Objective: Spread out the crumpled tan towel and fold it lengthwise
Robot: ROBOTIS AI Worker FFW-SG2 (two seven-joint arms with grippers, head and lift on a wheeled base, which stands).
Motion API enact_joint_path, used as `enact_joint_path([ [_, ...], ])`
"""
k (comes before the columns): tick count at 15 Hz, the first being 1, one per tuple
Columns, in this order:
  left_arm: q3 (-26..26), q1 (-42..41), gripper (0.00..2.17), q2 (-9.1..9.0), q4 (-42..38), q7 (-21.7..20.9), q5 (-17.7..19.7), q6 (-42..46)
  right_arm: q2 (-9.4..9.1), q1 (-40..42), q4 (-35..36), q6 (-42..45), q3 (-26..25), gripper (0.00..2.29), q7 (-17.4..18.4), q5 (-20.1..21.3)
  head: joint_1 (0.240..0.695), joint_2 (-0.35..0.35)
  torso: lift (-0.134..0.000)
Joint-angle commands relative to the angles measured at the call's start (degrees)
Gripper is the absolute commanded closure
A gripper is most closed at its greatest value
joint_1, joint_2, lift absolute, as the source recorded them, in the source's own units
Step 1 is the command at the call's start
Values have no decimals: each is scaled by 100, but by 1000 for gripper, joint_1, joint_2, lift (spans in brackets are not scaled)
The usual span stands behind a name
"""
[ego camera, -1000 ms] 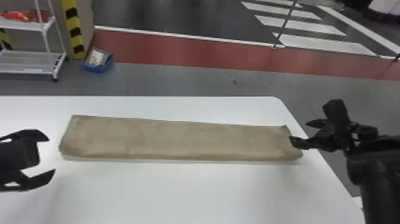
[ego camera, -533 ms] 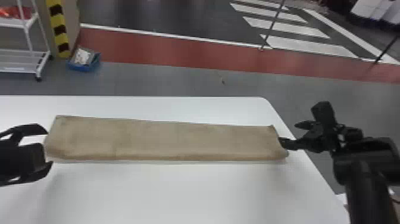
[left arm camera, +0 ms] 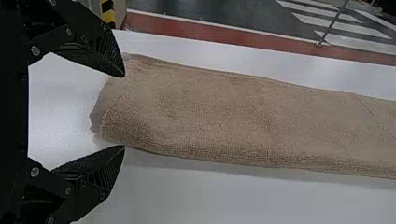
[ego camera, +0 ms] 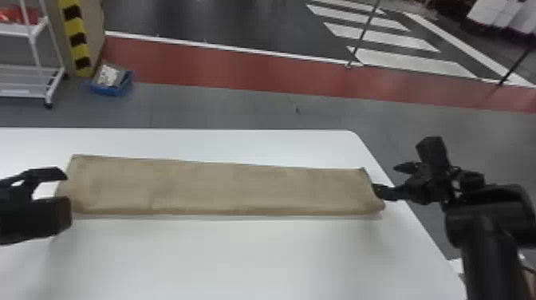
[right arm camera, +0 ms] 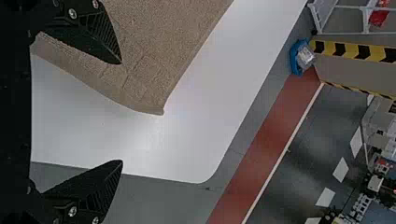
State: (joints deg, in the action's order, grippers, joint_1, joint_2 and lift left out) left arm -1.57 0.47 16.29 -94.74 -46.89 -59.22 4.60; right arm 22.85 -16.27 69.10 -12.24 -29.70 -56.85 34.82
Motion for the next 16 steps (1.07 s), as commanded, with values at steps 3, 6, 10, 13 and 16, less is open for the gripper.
enact_joint_path([
  [3, -63, 103, 792, -12, 166, -13, -204, 1, 9, -25, -46, 15, -1, 147, 8, -1, 695, -309, -124],
  [6, -107, 103, 1001, -3, 157, -136, -257, 1, 18, -25, -72, 15, -10, 147, 25, -1, 695, -309, -124],
  [10, -72, -38, 1426, 23, -133, -452, -459, -87, 18, -25, -63, 15, -54, 147, 8, -10, 695, -311, -124],
  [13, 122, -442, 1426, 120, -801, -839, -433, -87, 18, 1, -55, 15, -71, 147, -10, -72, 695, -312, -124],
  [16, 368, -908, 1426, 287, -1337, -1384, -406, -52, 9, 27, -28, 15, -54, 147, -28, -89, 695, -313, -124],
])
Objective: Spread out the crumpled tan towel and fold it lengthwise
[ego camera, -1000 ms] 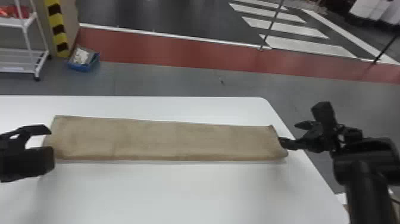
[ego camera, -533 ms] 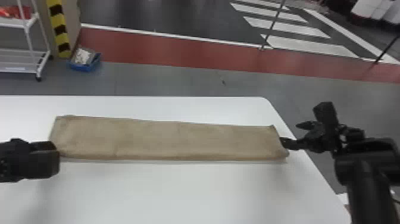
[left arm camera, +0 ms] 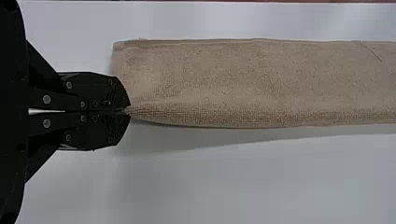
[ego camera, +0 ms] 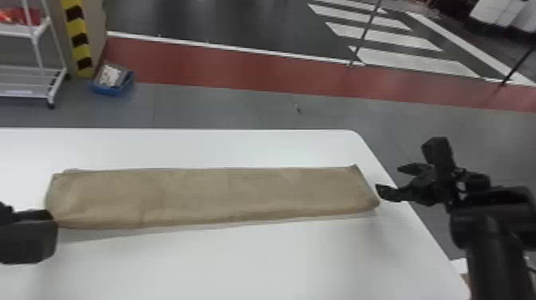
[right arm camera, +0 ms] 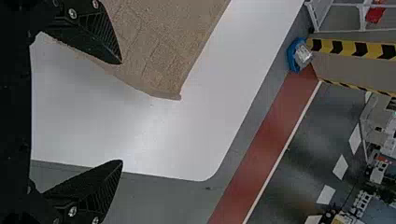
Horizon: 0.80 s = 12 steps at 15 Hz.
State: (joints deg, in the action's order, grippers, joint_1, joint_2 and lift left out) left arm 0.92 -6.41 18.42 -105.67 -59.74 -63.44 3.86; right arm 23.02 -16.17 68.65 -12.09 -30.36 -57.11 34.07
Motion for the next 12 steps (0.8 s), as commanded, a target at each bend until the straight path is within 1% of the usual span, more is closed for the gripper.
enact_joint_path([
  [1, 198, -396, 1426, 109, -411, -301, 33, 39, -9, 26, 26, 0, 22, 147, -2, -23, 695, -312, -124],
  [3, 409, -739, 1426, 197, -596, -486, 68, 92, -9, 35, 34, 0, 39, 147, -29, -23, 695, -307, -124],
  [4, 444, -809, 1426, 197, -631, -556, 68, 110, -26, 35, 43, 0, 39, 147, -46, -32, 695, -304, -124],
  [6, 514, -870, 1430, 197, -701, -863, 68, 286, -44, 79, 140, -35, 48, 151, -108, -59, 695, -296, -124],
  [7, 628, -932, 1426, 197, -763, -828, 86, 286, -70, 88, 210, -53, 30, 151, -161, -85, 695, -294, -124],
  [8, 655, -932, 1413, 171, -771, -723, 226, 268, -70, 96, 289, -176, 13, 151, -187, -173, 695, -293, -124],
  [9, 725, -932, 1193, 136, -842, -688, 402, 286, -70, 114, 386, -317, 13, 151, -248, -269, 695, -285, -124],
  [10, 743, -932, 876, 118, -912, -688, 578, 286, -79, 149, 465, -404, 4, 151, -301, -349, 695, -283, -124],
  [11, 769, -932, 343, 83, -1000, -609, 754, 268, -79, 202, 553, -510, 4, 151, -310, -401, 695, -283, -124],
  [12, 769, -932, -1, 30, -1017, -494, 815, 233, -88, 237, 606, -510, 4, 151, -328, -401, 695, -286, -124],
])
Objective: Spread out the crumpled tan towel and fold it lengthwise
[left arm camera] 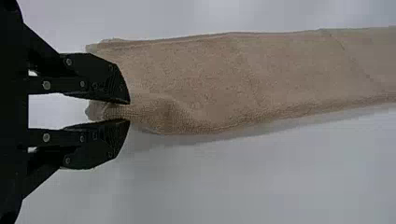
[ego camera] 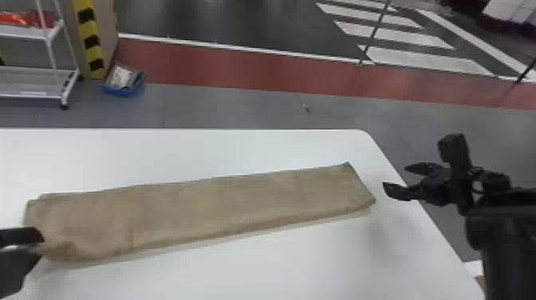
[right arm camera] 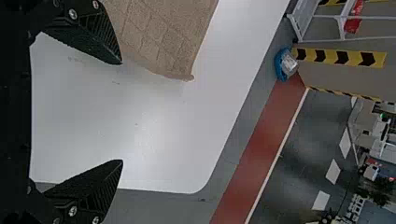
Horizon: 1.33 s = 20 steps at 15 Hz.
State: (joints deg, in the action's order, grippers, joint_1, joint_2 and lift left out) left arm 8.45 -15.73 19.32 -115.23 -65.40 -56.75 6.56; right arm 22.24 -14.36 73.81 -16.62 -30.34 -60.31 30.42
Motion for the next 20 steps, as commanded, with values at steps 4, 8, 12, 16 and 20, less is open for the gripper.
enact_joint_path([
  [4, -1, 202, -1, -69, 54, 414, 23, -213, -9, 73, 133, -57, -42, 151, -7, -151, 695, -294, -124],
  [8, 429, 887, -1, -78, 361, 327, 383, -933, 17, -23, 133, -233, -69, 151, -7, -274, 695, -258, -124],
  [12, 632, 1195, -1, -51, 695, 133, 507, -1039, 8, -85, 81, -408, -25, 147, 2, -282, 695, -201, -124],
  [16, 491, 1661, 76, -122, 1012, -16, 1087, -2480, -1, -225, -25, -567, -16, 147, 37, -282, 695, -181, -124],
  [20, 403, 2179, 103, -368, 1390, -43, 1623, -3974, -1, -340, -25, -1129, -60, 147, 37, -397, 695, -175, -124],
])
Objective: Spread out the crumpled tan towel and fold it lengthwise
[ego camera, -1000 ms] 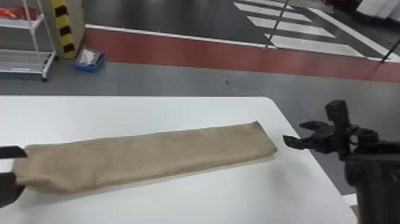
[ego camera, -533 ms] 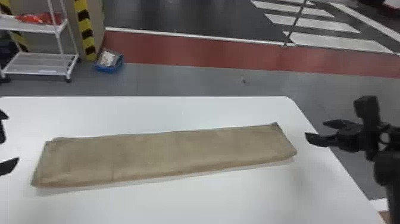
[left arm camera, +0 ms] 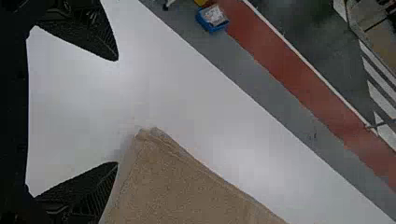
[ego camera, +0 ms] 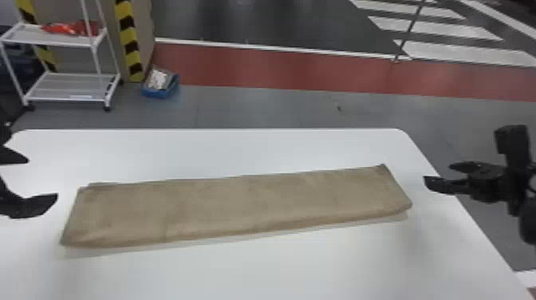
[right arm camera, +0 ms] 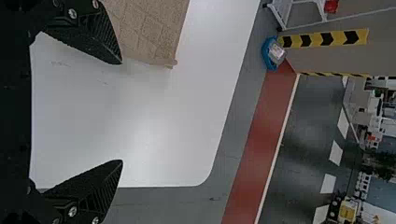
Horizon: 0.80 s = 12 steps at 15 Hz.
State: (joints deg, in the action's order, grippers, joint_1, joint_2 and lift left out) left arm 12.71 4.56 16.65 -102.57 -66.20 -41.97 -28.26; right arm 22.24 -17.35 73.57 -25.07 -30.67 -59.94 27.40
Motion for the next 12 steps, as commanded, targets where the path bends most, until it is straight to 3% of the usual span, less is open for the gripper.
enact_joint_path([
  [1, -23, 186, 107, -153, 150, 89, 172, -686, 0, -40, 0, -319, -27, 147, 0, -165, 695, -176, -124],
  [4, -15, 309, 147, -162, 247, 160, 629, -1635, 0, -49, 8, -425, -89, 147, 0, -200, 695, -176, -124],
  [12, 47, 247, 151, -258, 194, 195, 637, -1916, 0, -40, 17, -443, -150, 144, 26, -341, 695, -182, -124],
])
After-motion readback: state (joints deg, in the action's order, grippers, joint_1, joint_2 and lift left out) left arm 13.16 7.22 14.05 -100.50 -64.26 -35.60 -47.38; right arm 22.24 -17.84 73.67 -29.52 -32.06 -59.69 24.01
